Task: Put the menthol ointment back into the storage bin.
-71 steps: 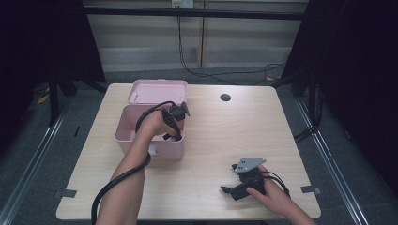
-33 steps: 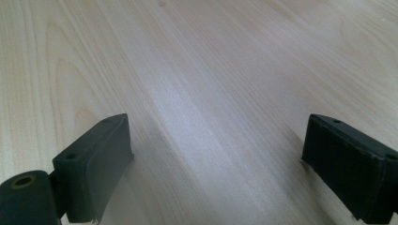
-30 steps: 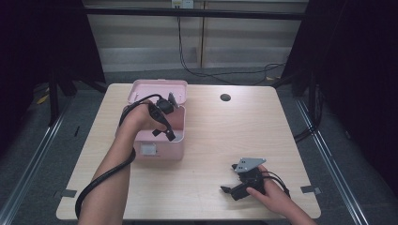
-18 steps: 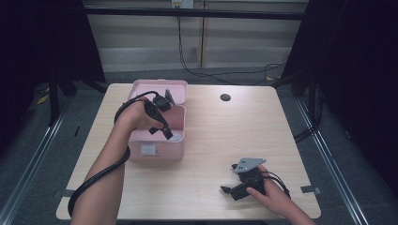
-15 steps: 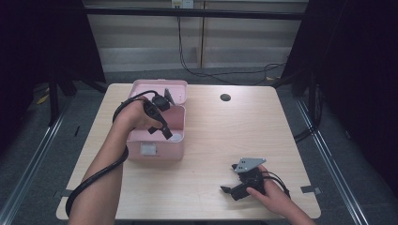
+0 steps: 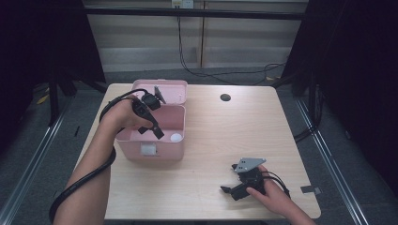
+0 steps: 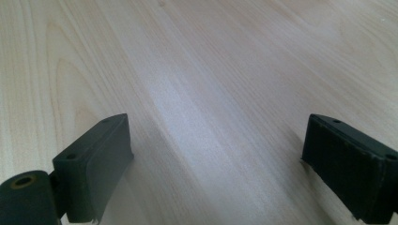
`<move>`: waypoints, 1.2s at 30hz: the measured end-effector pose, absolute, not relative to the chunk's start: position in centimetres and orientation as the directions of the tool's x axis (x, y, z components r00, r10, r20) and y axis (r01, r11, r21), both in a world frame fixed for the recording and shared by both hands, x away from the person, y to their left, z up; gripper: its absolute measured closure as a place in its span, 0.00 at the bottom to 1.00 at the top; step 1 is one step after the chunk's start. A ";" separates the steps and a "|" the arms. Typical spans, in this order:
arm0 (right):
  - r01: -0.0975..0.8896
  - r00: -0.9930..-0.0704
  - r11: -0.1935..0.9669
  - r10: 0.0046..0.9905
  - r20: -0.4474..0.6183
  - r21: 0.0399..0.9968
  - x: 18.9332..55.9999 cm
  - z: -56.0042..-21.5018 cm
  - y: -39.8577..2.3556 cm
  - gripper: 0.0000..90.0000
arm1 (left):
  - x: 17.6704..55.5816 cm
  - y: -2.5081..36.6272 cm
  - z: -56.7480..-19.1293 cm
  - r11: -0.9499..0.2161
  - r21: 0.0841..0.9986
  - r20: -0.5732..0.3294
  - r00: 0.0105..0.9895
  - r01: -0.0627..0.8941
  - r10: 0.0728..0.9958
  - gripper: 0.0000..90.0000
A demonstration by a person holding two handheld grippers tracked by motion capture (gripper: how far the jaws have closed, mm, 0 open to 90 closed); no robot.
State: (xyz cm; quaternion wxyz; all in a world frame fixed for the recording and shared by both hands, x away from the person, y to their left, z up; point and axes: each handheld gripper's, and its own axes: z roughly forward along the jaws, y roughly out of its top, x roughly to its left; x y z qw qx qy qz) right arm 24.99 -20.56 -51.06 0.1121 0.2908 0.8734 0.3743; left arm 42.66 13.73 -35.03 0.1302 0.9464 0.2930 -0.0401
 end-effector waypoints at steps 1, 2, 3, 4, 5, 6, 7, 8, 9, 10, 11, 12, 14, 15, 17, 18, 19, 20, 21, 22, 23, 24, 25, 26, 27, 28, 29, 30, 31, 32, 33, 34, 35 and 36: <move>0.425 -0.805 0.551 0.592 0.022 0.719 25.0 -51.1 -20.6 0.09 | 42.6 13.9 -34.9 -0.792 0.225 -0.149 0.823 0.568 0.548 0.23; 0.425 -0.806 0.550 0.592 0.023 0.719 25.0 -51.1 -20.5 0.09 | 42.5 14.2 -34.8 -0.792 0.225 -0.149 0.823 0.568 0.548 0.23; 0.424 -0.806 0.550 0.592 0.022 0.719 25.0 -51.1 -20.6 0.09 | 42.4 14.4 -34.6 -0.789 0.226 -0.153 0.821 0.571 0.551 0.23; 0.424 -0.806 0.551 0.591 0.022 0.719 25.0 -51.1 -20.6 0.09 | 42.4 14.6 -34.5 -0.787 0.226 -0.152 0.819 0.573 0.553 0.23; 0.425 -0.806 0.550 0.592 0.023 0.719 25.0 -51.1 -20.6 0.09 | 42.3 14.8 -34.3 -0.786 0.227 -0.149 0.818 0.575 0.555 0.23; 0.424 -0.806 0.551 0.592 0.022 0.719 25.0 -51.1 -20.6 0.09 | 42.2 15.0 -34.2 -0.785 0.228 -0.148 0.817 0.576 0.557 0.23; 0.424 -0.806 0.551 0.592 0.022 0.719 25.0 -51.1 -20.6 0.09 | 42.1 15.2 -34.1 -0.783 0.226 -0.151 0.815 0.580 0.560 0.23; 0.424 -0.806 0.551 0.592 0.022 0.719 25.0 -51.1 -20.6 0.09 | 42.0 15.4 -34.0 -0.785 0.225 -0.150 0.816 0.577 0.558 0.23; 0.424 -0.806 0.551 0.592 0.022 0.719 25.0 -51.1 -20.6 0.09 | 41.9 15.7 -33.9 -0.783 0.221 -0.149 0.814 0.581 0.562 0.23; 0.424 -0.806 0.551 0.592 0.022 0.719 25.0 -51.1 -20.6 0.09 | 41.8 15.9 -33.8 -0.781 0.220 -0.149 0.812 0.584 0.565 0.23; 0.425 -0.806 0.550 0.591 0.024 0.719 25.0 -51.1 -20.5 0.09 | 41.7 16.1 -33.7 -0.781 0.218 -0.149 0.811 0.586 0.566 0.23; 0.424 -0.806 0.550 0.592 0.022 0.719 25.0 -51.1 -20.6 0.09 | 41.6 16.3 -33.6 -0.780 0.216 -0.148 0.809 0.588 0.569 0.23; 0.424 -0.806 0.550 0.592 0.022 0.719 25.0 -51.1 -20.6 0.09 | 41.5 16.7 -33.4 -0.776 0.213 -0.148 0.805 0.594 0.575 0.23; 0.424 -0.806 0.550 0.592 0.022 0.719 25.0 -51.1 -20.6 0.09 | 41.4 16.9 -33.4 -0.775 0.213 -0.147 0.804 0.595 0.577 0.23; 0.424 -0.806 0.550 0.592 0.023 0.719 25.0 -51.1 -20.6 0.09 | 41.3 17.3 -33.3 -0.773 0.209 -0.149 0.801 0.599 0.580 0.23; 0.424 -0.806 0.550 0.592 0.022 0.719 25.0 -51.1 -20.6 0.09 | 41.2 17.5 -33.2 -0.773 0.207 -0.146 0.801 0.599 0.581 0.23; 0.424 -0.806 0.550 0.592 0.022 0.719 25.0 -51.1 -20.6 0.09 | 41.1 17.7 -33.1 -0.775 0.207 -0.146 0.802 0.597 0.579 0.23; 0.424 -0.805 0.550 0.592 0.022 0.719 25.0 -51.1 -20.6 0.09 | 41.1 17.9 -33.1 -0.770 0.205 -0.148 0.796 0.605 0.586 0.23; 0.424 -0.805 0.550 0.592 0.022 0.719 25.0 -51.1 -20.6 0.09 | 41.0 18.0 -33.0 -0.770 0.206 -0.144 0.797 0.604 0.586 0.23; 0.425 -0.806 0.550 0.591 0.024 0.719 25.0 -51.1 -20.5 0.09 | 40.9 18.2 -32.9 -0.768 0.214 -0.143 0.797 0.603 0.586 0.23; 0.426 -0.806 0.550 0.592 0.025 0.718 25.0 -51.1 -20.5 0.09 | 40.8 18.4 -32.8 -0.764 0.215 -0.144 0.794 0.608 0.591 0.23; 0.426 -0.805 0.550 0.592 0.025 0.718 25.0 -51.1 -20.5 0.09 | 40.8 18.5 -32.7 -0.766 0.213 -0.144 0.794 0.607 0.590 0.23; 0.426 -0.805 0.550 0.592 0.025 0.718 25.0 -51.1 -20.5 0.09 | 40.7 18.7 -32.6 -0.769 0.210 -0.136 0.797 0.604 0.589 0.23; 0.424 -0.806 0.550 0.592 0.022 0.719 25.0 -51.1 -20.6 0.09 | 40.6 18.8 -32.6 -0.763 0.219 -0.137 0.794 0.608 0.593 0.23; 0.424 -0.806 0.550 0.591 0.023 0.719 25.0 -51.1 -20.6 0.09 | 40.5 18.9 -32.6 -0.764 0.218 -0.139 0.794 0.608 0.592 0.23; 0.424 -0.806 0.550 0.592 0.022 0.719 25.0 -51.1 -20.6 0.09 | 40.4 19.1 -32.5 -0.766 0.220 -0.136 0.797 0.604 0.589 0.23; 0.424 -0.806 0.550 0.592 0.022 0.719 25.0 -51.1 -20.6 0.09 | 40.3 19.2 -32.5 -0.761 0.227 -0.139 0.794 0.608 0.592 0.23; 0.424 -0.806 0.550 0.592 0.022 0.719 25.0 -51.1 -20.6 0.09 | 40.2 19.3 -32.4 -0.762 0.229 -0.144 0.795 0.606 0.589 0.23; 0.424 -0.806 0.550 0.592 0.023 0.719 25.0 -51.1 -20.6 0.09 | 40.1 19.5 -32.3 -0.764 0.232 -0.144 0.798 0.602 0.585 0.23; 0.424 -0.806 0.550 0.592 0.022 0.719 25.0 -51.1 -20.6 0.09 | 39.9 19.6 -32.3 -0.757 0.241 -0.145 0.794 0.607 0.591 0.23; 0.424 -0.806 0.550 0.592 0.022 0.719 25.0 -51.1 -20.6 0.09 | 39.8 19.8 -32.2 -0.752 0.245 -0.148 0.790 0.612 0.595 0.23; 0.424 -0.806 0.550 0.592 0.022 0.719 25.0 -51.1 -20.6 0.09 | 39.7 20.0 -32.2 -0.756 0.241 -0.143 0.793 0.609 0.593 0.23; 0.424 -0.806 0.551 0.592 0.022 0.719 25.0 -51.1 -20.6 0.09 | 39.5 20.2 -32.2 -0.751 0.248 -0.144 0.790 0.612 0.597 0.23; 0.424 -0.806 0.550 0.591 0.023 0.719 25.0 -51.1 -20.6 0.09 | 39.4 20.4 -32.1 -0.746 0.251 -0.146 0.786 0.617 0.601 0.23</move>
